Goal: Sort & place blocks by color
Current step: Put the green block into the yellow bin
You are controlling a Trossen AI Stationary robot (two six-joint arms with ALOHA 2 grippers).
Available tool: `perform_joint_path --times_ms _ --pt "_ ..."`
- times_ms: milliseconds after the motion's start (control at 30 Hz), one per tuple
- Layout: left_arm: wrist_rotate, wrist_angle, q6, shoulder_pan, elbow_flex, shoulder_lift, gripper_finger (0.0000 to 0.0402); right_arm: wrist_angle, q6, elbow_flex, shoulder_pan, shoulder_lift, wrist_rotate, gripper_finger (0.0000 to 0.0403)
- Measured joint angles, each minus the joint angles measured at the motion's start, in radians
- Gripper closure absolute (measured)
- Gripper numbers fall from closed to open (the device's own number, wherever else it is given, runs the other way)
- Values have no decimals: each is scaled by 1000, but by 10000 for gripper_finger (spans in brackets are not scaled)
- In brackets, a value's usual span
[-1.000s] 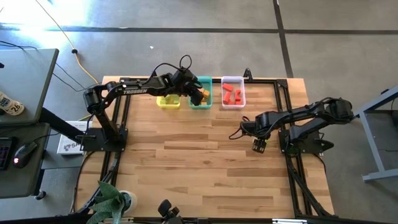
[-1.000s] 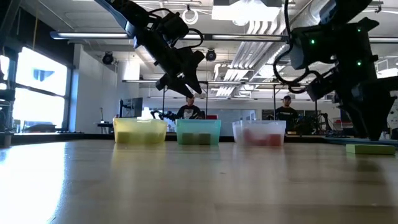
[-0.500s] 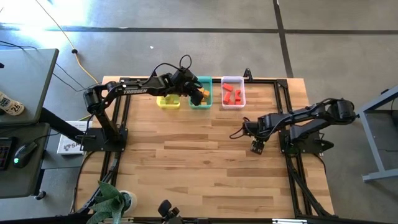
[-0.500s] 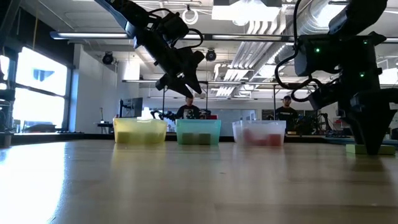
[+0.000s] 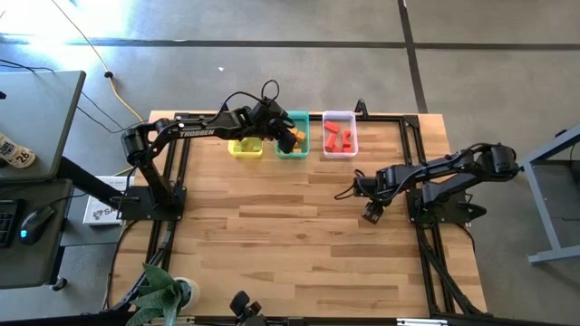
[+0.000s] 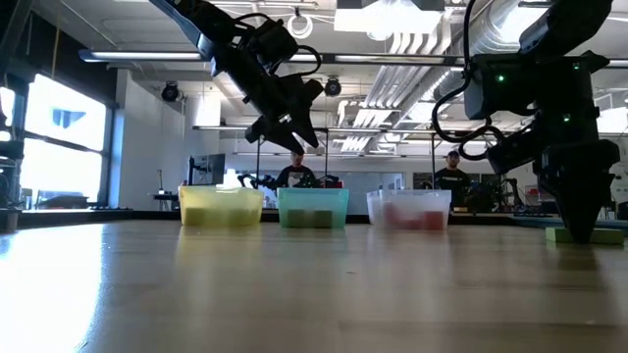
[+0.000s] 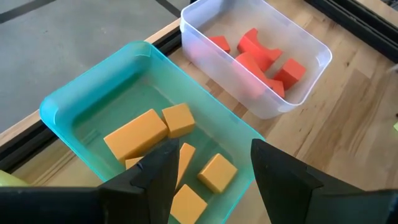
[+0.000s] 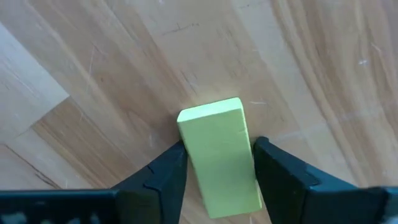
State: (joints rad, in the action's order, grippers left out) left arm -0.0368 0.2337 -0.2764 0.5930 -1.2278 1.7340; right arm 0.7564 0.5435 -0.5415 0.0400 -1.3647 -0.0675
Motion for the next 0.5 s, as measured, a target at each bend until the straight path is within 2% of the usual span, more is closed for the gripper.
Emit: perform_joint_path --times_ms 267,500 --pt "0 0 7 0 0 0 213 -11 127 -1 0 0 3 297" --pt "0 0 10 0 0 0 213 -11 237 -10 0 -2 -1 300"
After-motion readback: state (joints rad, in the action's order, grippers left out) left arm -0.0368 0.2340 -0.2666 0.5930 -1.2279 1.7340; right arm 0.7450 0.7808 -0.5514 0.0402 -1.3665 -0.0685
